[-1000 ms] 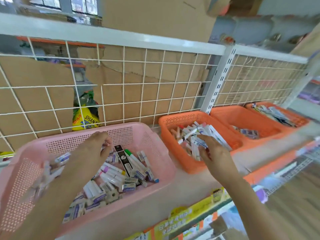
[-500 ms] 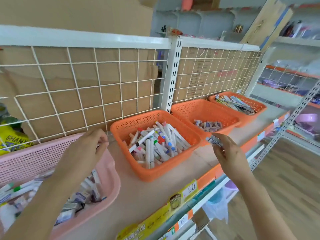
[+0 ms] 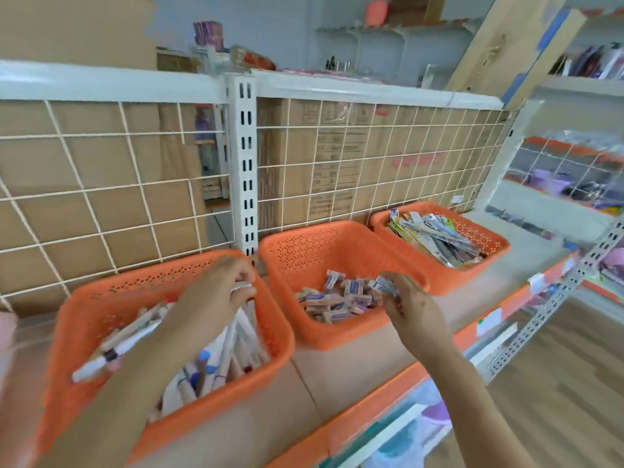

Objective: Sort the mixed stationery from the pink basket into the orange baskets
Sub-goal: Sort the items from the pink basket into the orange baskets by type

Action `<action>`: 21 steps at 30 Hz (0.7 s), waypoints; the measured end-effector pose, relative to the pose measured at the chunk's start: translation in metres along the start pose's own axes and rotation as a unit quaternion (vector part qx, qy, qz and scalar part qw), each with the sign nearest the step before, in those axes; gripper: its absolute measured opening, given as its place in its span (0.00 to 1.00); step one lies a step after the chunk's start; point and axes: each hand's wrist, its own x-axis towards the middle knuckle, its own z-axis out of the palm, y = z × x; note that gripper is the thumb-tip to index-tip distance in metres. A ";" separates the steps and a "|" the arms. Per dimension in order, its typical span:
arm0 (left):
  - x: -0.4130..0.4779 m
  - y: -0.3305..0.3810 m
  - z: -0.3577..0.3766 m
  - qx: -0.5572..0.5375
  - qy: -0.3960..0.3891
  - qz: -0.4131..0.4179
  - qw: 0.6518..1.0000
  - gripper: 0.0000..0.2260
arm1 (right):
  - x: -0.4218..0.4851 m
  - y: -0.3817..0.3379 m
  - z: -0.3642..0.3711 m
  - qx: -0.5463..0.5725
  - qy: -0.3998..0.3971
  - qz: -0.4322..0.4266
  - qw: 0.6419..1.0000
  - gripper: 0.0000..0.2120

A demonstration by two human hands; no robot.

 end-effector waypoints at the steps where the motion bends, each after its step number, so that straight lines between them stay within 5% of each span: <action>1: 0.009 0.013 0.012 -0.033 -0.011 0.008 0.999 0.08 | 0.008 0.007 0.001 0.003 -0.007 -0.005 1.000 0.14; 5: 0.039 0.057 0.061 -0.084 -0.084 0.012 0.993 0.04 | 0.034 0.026 0.003 0.013 -0.049 -0.024 0.998 0.12; 12: 0.067 0.078 0.106 -0.016 -0.159 -0.005 0.987 0.09 | 0.056 0.047 0.007 -0.020 -0.066 -0.028 0.997 0.14; 21: 0.039 0.043 0.065 0.098 0.010 0.002 0.995 0.16 | 0.053 0.053 0.000 -0.032 -0.021 -0.034 0.999 0.16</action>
